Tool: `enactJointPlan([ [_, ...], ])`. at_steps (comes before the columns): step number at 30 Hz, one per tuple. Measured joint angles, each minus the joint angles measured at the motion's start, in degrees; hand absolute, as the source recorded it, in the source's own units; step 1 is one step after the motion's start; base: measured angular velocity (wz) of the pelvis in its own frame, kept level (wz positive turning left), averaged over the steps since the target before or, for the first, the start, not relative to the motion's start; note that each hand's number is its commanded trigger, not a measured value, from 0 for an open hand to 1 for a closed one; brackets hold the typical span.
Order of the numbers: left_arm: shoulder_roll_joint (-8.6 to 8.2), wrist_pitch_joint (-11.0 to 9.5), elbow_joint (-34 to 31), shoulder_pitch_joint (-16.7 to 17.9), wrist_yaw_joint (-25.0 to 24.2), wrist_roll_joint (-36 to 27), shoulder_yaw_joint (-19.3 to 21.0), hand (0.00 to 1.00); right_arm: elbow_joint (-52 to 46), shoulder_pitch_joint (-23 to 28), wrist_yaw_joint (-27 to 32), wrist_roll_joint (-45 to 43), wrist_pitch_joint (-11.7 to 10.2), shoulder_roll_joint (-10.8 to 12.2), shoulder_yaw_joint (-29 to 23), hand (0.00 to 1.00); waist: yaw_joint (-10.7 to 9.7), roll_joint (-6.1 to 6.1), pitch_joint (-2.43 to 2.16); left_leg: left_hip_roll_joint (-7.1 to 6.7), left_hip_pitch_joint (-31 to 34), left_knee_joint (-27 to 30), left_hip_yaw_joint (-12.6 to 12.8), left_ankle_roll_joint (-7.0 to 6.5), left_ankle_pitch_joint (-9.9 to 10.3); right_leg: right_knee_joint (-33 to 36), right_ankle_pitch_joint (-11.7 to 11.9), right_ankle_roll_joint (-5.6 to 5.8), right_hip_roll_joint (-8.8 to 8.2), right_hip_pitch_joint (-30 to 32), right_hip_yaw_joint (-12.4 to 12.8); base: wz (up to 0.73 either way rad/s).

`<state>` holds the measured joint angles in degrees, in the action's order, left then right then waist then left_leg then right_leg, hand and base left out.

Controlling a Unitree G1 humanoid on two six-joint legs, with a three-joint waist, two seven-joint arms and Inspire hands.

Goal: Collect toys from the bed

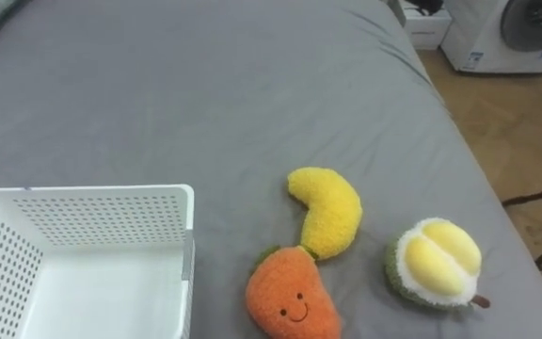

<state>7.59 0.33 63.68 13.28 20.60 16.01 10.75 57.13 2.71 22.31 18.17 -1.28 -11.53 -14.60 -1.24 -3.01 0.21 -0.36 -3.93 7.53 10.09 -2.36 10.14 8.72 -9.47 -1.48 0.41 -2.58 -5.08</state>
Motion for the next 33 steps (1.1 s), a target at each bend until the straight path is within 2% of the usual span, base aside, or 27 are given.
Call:
enactJointPlan([
  [4,0.48,-0.28,-0.28,0.07,0.00,0.02,-1.58,0.00,-2.78,-0.73,-0.01,-1.23,-0.13,-0.01,2.34,0.00,0.10,0.05,-0.09,0.03,1.23,0.13,-0.15,0.01,-0.02,0.17,0.16,-0.02,-0.08,1.04,-0.35,0.00],
  [10,0.61,0.74,-3.06,0.62,0.00,-0.04,-2.94,0.00,-4.33,-2.93,0.43,-2.64,-0.13,-0.45,6.77,0.00,1.07,-0.30,-0.10,0.04,1.72,0.18,-0.44,0.02,-0.05,0.04,0.16,-0.01,-0.15,1.45,-0.46,0.01],
  [15,0.82,1.11,-4.91,0.88,-0.06,-0.03,-4.28,0.00,-4.40,-4.46,0.30,-3.14,-0.10,-0.75,8.95,0.00,1.85,-0.77,-0.21,-0.08,2.58,0.31,-1.41,0.00,-0.07,-0.10,0.15,0.01,-0.31,1.50,-1.52,0.09],
  [19,0.82,1.73,-5.89,1.02,-0.10,0.16,-4.49,0.00,-4.45,-5.06,0.22,-5.60,-0.09,-1.03,8.95,0.00,1.68,-0.76,-0.21,-0.31,3.35,0.79,-2.22,0.00,-0.06,-0.17,0.15,0.03,-0.48,1.53,-2.94,0.11],
  [28,1.03,1.84,-5.38,1.29,-0.11,0.74,-5.35,0.00,-3.35,-4.70,-0.14,-11.29,-0.07,-1.48,9.04,0.00,1.73,0.00,-0.09,-0.17,2.59,0.90,-2.43,0.00,-0.06,-0.08,0.15,0.04,-0.41,0.41,-3.21,0.01],
  [33,1.40,2.11,-5.07,1.28,-1.05,0.87,-5.48,0.00,-3.34,-4.67,-0.20,-13.45,-0.06,-2.21,11.87,0.00,1.82,-0.01,-0.10,-0.24,2.36,0.98,-2.44,0.00,-0.06,-0.07,0.15,0.03,-0.43,0.38,-3.08,0.00],
])
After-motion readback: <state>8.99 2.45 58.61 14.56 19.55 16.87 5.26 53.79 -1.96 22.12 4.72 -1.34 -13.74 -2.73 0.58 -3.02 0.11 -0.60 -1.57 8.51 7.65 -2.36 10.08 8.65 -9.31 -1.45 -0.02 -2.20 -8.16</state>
